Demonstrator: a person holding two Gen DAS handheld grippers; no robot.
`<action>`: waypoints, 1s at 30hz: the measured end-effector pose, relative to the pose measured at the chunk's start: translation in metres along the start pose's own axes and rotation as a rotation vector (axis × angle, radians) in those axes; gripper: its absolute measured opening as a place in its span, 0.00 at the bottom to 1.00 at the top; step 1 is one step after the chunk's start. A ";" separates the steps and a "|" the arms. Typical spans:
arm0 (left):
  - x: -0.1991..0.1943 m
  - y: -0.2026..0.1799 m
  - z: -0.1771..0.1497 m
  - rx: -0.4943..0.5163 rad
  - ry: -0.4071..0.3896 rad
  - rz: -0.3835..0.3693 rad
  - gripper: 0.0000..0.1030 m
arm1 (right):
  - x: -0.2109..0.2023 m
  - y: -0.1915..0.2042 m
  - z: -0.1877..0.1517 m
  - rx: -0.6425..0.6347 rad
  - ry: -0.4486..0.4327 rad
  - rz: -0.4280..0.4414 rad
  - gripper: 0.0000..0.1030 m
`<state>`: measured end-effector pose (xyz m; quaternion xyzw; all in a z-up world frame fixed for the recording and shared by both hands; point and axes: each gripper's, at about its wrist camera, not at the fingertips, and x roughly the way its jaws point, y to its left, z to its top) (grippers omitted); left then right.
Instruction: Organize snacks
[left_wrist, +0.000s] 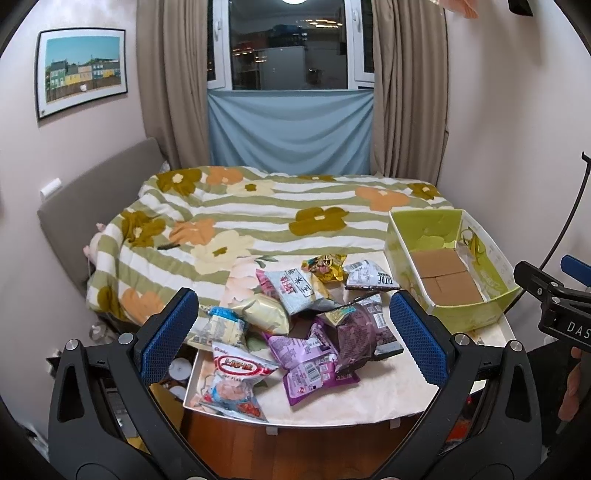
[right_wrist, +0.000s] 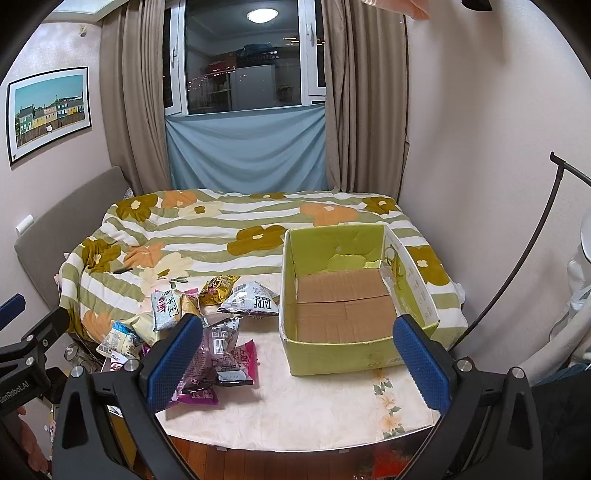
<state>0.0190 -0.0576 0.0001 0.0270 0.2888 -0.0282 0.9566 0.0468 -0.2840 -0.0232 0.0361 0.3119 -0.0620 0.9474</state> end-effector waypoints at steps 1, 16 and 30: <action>0.000 0.000 0.000 0.000 0.000 0.000 0.99 | 0.000 0.000 0.000 0.000 0.000 0.000 1.00; 0.004 0.004 -0.004 -0.044 0.055 0.004 0.99 | 0.004 -0.005 0.001 -0.002 0.011 0.015 1.00; 0.086 0.023 -0.068 -0.186 0.309 -0.052 0.99 | 0.064 0.016 -0.026 -0.091 0.173 0.214 1.00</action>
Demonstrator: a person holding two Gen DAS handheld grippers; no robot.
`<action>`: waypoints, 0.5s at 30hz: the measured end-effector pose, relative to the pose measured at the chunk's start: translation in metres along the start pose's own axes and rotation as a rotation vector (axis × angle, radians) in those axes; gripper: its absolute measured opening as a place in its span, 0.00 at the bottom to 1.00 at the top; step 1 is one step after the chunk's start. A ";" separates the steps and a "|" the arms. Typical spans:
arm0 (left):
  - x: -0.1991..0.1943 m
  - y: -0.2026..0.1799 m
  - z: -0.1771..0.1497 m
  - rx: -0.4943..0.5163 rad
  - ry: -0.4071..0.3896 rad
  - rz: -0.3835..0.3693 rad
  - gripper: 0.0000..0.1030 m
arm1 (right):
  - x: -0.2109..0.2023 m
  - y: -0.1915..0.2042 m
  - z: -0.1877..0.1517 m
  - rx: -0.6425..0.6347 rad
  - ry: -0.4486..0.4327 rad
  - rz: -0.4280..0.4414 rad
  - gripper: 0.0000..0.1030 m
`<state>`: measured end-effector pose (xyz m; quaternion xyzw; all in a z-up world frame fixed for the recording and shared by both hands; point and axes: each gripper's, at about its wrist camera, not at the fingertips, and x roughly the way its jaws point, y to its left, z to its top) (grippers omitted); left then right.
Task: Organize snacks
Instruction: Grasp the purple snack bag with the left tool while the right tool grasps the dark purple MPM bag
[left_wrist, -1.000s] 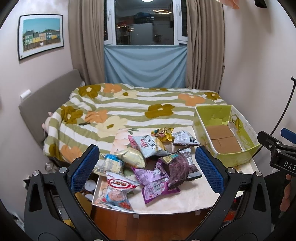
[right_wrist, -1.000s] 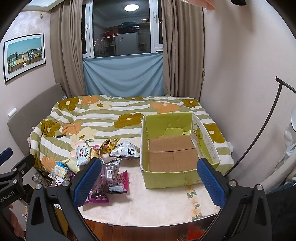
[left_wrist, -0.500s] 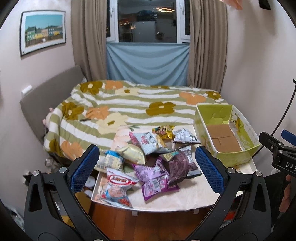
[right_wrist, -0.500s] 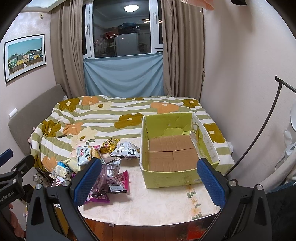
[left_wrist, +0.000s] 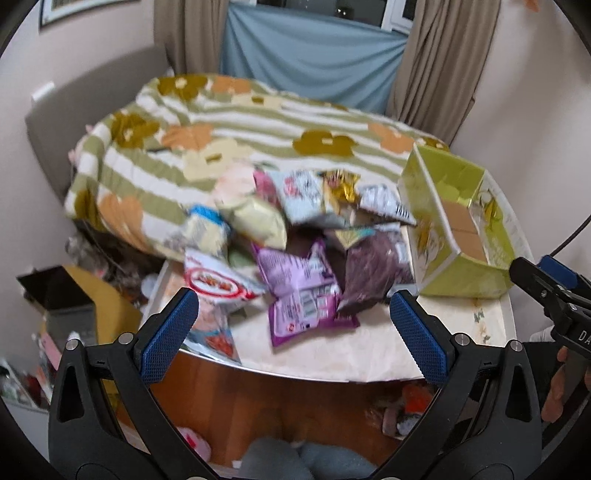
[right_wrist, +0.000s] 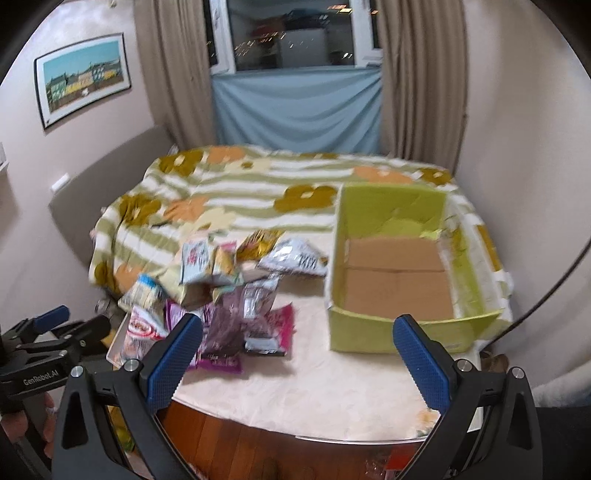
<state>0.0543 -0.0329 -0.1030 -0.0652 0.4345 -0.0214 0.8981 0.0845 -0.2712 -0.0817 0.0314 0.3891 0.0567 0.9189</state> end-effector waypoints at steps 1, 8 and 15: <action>0.008 0.001 -0.002 -0.002 0.008 -0.012 0.99 | 0.011 0.003 -0.002 -0.007 0.021 0.015 1.00; 0.076 0.012 -0.013 -0.055 0.117 -0.073 0.96 | 0.067 0.014 -0.006 -0.027 0.118 0.079 1.00; 0.132 0.025 -0.011 -0.131 0.203 -0.136 0.92 | 0.118 0.021 -0.005 -0.019 0.197 0.116 1.00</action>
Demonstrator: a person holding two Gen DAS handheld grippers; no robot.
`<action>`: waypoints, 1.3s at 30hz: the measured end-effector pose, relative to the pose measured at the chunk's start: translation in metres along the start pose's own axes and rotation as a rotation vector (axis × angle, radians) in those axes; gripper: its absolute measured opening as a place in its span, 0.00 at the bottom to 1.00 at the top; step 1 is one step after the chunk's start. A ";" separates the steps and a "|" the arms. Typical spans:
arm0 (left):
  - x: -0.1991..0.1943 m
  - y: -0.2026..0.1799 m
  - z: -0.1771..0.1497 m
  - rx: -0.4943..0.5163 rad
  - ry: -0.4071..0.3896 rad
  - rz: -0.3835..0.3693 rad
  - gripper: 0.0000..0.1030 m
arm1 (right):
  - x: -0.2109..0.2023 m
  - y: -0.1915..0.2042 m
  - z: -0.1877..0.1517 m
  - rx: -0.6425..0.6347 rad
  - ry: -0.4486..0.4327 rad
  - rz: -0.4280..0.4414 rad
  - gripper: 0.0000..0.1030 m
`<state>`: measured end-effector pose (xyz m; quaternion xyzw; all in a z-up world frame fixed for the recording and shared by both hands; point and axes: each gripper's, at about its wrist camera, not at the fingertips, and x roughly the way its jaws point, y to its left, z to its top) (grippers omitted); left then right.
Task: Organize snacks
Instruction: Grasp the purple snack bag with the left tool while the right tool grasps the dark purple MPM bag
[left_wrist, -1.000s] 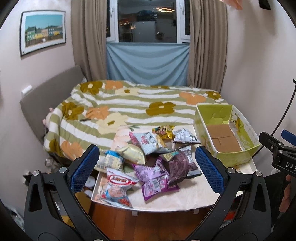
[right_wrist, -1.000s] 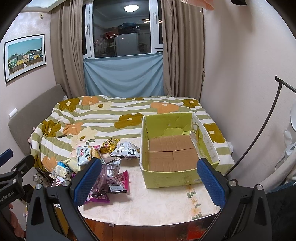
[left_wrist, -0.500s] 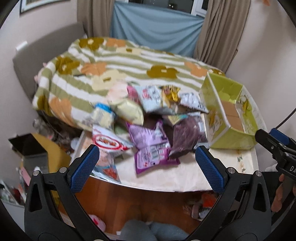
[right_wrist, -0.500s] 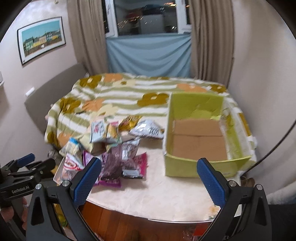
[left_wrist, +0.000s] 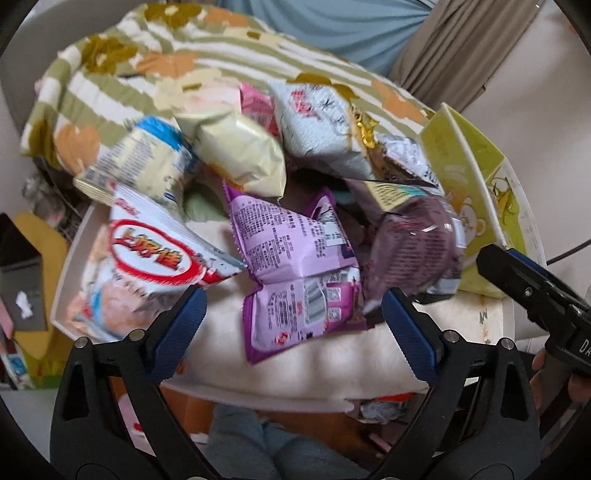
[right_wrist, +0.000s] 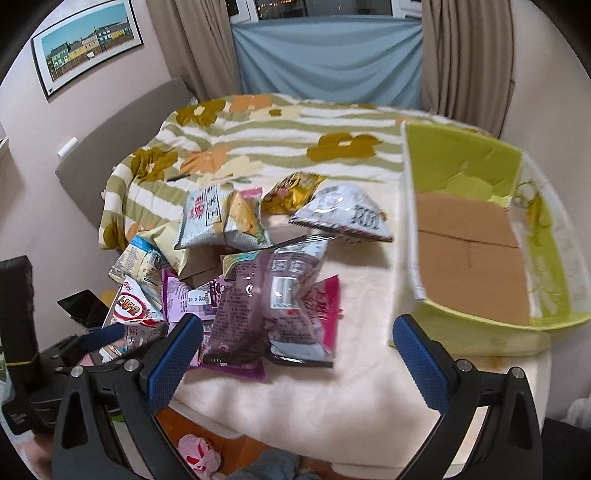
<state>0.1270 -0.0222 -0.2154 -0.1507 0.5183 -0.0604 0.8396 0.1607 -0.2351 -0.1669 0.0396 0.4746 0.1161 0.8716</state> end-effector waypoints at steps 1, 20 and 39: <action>0.005 0.001 0.002 -0.006 0.010 -0.007 0.92 | 0.009 0.002 0.002 0.004 0.015 0.010 1.00; 0.061 -0.004 0.023 0.000 0.124 -0.042 0.62 | 0.083 0.004 0.017 0.031 0.188 0.115 0.88; 0.029 -0.003 0.006 0.047 0.108 -0.071 0.49 | 0.072 0.011 0.007 0.016 0.163 0.144 0.56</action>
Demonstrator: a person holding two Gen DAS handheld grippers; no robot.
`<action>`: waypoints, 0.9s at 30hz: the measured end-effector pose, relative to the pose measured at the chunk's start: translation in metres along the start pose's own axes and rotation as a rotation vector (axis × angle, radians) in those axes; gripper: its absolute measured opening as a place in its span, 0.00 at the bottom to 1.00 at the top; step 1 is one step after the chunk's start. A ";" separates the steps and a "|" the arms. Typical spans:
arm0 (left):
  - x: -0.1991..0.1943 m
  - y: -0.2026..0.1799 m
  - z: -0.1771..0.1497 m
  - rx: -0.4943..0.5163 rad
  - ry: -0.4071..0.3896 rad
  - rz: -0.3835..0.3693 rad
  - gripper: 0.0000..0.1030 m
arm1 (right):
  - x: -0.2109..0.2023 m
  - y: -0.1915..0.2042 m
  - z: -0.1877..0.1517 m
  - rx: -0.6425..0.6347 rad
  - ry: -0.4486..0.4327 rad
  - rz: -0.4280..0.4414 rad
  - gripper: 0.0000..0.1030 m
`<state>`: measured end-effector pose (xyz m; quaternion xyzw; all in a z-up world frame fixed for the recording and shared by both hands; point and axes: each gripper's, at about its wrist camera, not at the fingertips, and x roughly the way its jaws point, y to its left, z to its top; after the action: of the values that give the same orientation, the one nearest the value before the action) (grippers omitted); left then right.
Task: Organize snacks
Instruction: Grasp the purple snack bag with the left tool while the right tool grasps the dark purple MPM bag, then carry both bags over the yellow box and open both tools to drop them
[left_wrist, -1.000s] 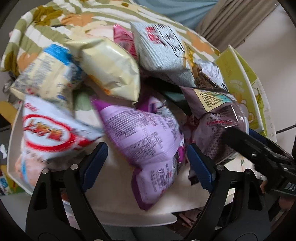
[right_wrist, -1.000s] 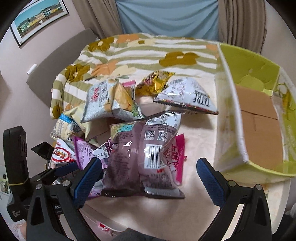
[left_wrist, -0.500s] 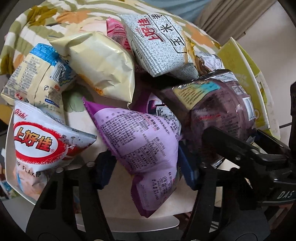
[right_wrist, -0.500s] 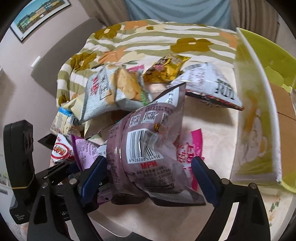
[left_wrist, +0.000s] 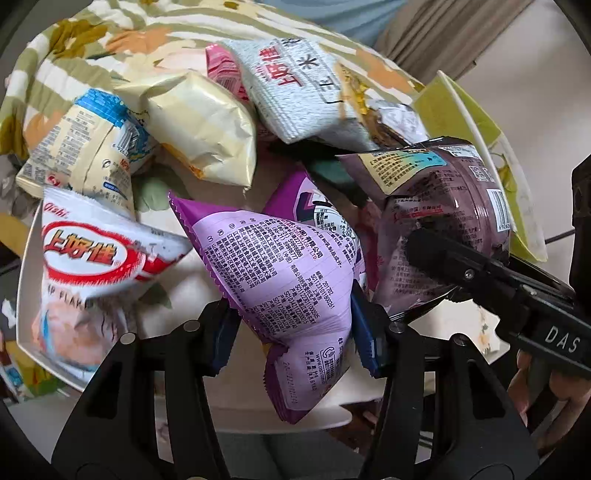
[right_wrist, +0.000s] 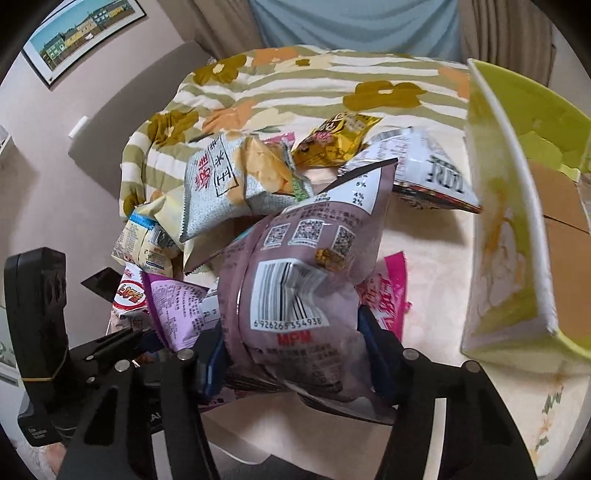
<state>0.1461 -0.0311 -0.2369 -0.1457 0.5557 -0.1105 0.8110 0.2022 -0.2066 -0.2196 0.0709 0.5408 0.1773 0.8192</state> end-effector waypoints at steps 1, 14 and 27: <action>-0.003 -0.001 -0.001 0.003 0.000 -0.002 0.49 | -0.004 -0.001 -0.002 0.008 -0.005 0.001 0.56; -0.075 -0.041 0.019 0.157 -0.081 -0.087 0.49 | -0.090 -0.009 -0.003 0.083 -0.134 -0.052 0.56; -0.067 -0.161 0.131 0.353 -0.160 -0.210 0.49 | -0.172 -0.072 0.043 0.197 -0.302 -0.240 0.56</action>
<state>0.2413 -0.1434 -0.0767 -0.0667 0.4434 -0.2783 0.8494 0.1960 -0.3337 -0.0767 0.1115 0.4312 0.0125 0.8953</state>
